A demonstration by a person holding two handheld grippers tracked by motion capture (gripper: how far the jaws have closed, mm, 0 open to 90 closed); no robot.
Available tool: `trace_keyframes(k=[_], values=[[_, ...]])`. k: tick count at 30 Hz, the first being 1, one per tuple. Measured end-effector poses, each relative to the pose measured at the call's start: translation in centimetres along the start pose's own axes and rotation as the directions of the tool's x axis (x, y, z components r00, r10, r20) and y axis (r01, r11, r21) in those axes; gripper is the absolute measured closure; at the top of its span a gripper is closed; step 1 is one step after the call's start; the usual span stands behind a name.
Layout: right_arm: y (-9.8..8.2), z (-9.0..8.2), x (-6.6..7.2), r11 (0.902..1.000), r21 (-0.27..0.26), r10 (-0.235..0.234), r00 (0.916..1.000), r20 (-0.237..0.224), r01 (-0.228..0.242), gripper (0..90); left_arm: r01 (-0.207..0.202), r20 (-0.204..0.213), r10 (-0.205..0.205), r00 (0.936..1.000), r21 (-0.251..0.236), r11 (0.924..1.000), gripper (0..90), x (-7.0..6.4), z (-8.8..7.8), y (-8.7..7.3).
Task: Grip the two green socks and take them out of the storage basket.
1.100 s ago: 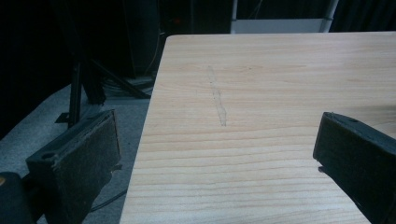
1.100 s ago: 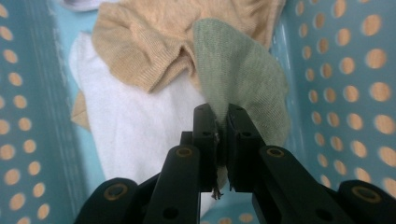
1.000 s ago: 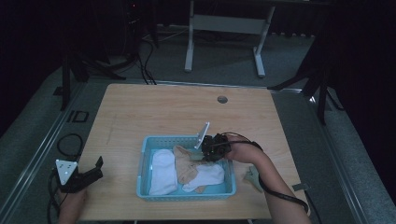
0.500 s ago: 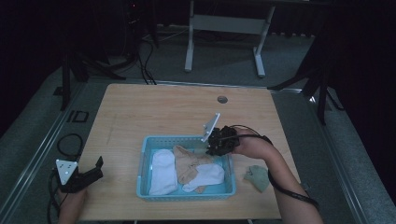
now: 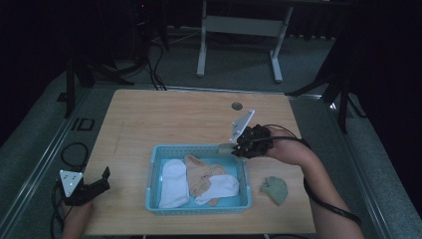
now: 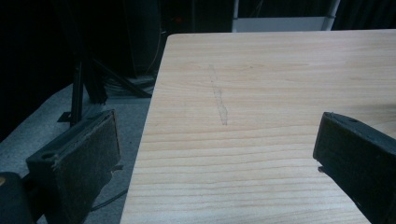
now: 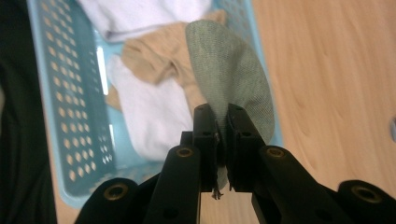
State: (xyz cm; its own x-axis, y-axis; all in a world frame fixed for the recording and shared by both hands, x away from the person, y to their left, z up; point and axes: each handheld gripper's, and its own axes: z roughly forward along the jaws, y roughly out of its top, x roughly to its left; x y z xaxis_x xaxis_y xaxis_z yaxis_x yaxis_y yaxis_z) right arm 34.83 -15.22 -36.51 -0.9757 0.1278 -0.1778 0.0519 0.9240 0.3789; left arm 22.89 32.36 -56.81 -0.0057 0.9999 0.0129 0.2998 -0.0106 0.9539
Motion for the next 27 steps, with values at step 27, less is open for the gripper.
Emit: trace_keyframes(k=[27], values=[[-10.5, -0.9, -3.3, 0.9669, -0.008, 0.254, 0.9603, 0.115, -0.255, 83.5, -0.009, -0.006, 0.009, 0.9999, 0.003, 1.0000, 0.4, -0.1, 0.0, 0.0]])
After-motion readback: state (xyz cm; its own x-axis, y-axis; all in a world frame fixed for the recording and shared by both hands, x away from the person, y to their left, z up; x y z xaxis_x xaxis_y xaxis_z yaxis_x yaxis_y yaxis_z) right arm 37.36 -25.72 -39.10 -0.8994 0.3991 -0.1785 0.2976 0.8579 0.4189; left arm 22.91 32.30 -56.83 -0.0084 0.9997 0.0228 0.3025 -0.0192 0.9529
